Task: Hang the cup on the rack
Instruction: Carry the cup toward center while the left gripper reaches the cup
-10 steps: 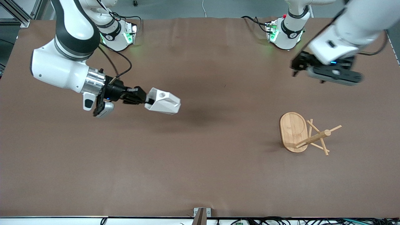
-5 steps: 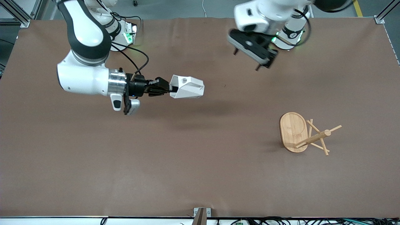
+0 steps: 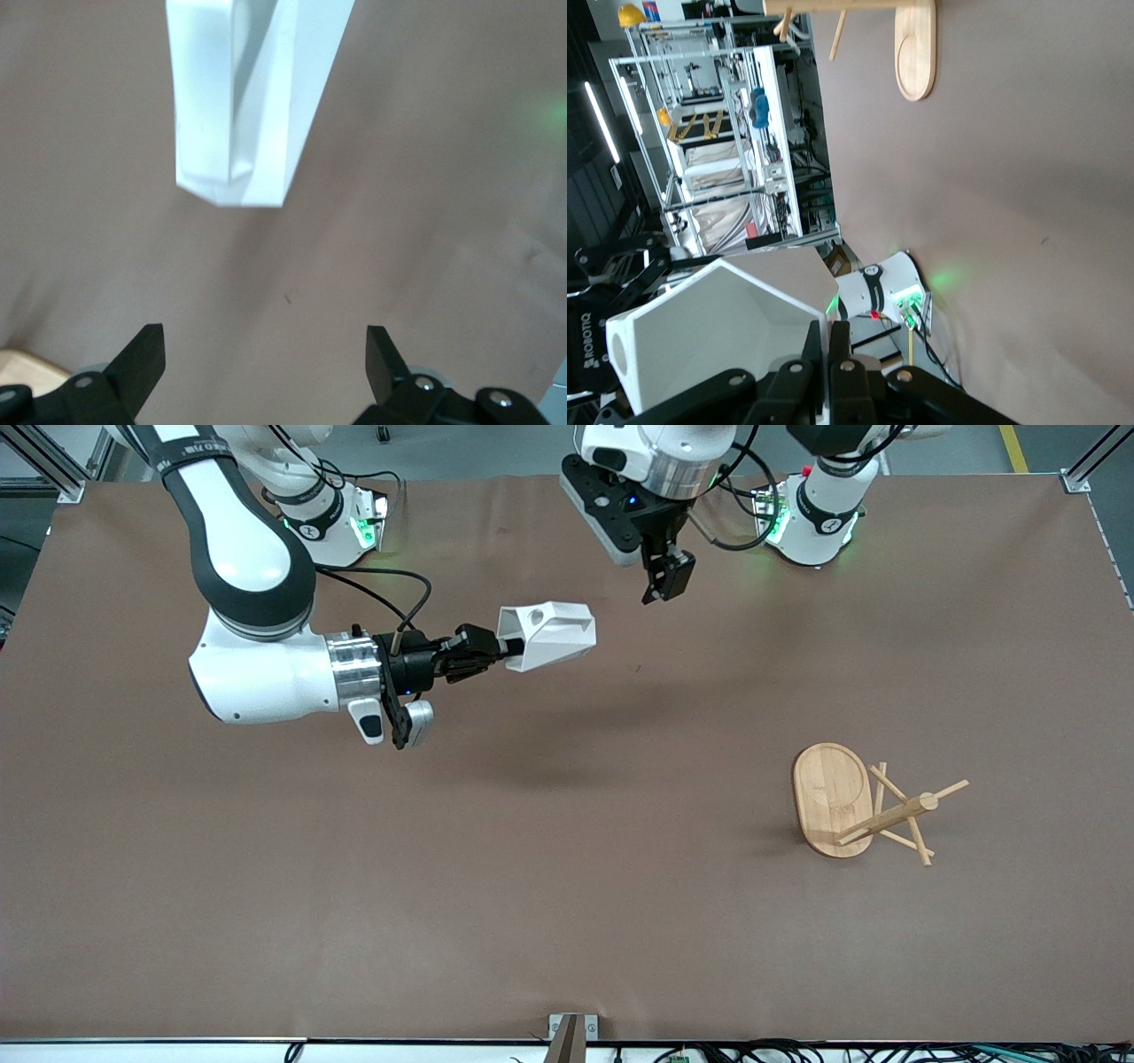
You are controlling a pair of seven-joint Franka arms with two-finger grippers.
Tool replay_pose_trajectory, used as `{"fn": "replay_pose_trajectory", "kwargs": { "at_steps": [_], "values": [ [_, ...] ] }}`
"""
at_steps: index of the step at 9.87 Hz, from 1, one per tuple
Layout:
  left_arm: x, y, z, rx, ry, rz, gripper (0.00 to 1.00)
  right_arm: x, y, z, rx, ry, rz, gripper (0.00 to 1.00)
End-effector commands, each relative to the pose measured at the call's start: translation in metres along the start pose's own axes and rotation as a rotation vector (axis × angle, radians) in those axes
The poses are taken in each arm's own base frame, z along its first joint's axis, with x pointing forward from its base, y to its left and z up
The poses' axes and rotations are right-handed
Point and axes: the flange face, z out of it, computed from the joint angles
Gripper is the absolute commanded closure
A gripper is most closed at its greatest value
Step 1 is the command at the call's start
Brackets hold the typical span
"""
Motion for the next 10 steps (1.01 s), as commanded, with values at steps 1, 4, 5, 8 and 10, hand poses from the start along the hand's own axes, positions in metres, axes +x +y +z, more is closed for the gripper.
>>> {"fn": "replay_pose_trajectory", "kwargs": {
  "at_steps": [1, 4, 5, 8, 10],
  "values": [
    [0.006, -0.001, 0.016, -0.03, 0.011, 0.025, 0.0, -0.004, -0.008, 0.011, 0.034, -0.042, -0.015, 0.99],
    [0.015, 0.002, 0.023, -0.041, 0.048, 0.048, 0.0, -0.006, -0.011, 0.018, 0.043, -0.062, -0.016, 0.99],
    [0.017, 0.001, 0.028, -0.047, 0.052, 0.054, 0.0, -0.007, -0.012, 0.02, 0.047, -0.064, -0.014, 0.99],
    [0.025, 0.012, 0.037, -0.056, 0.073, 0.076, 0.0, -0.008, -0.013, 0.021, 0.053, -0.078, -0.017, 0.98],
    [0.027, 0.009, 0.043, -0.059, 0.085, 0.092, 0.01, -0.008, -0.013, 0.021, 0.055, -0.078, -0.016, 0.98]
  ]
}}
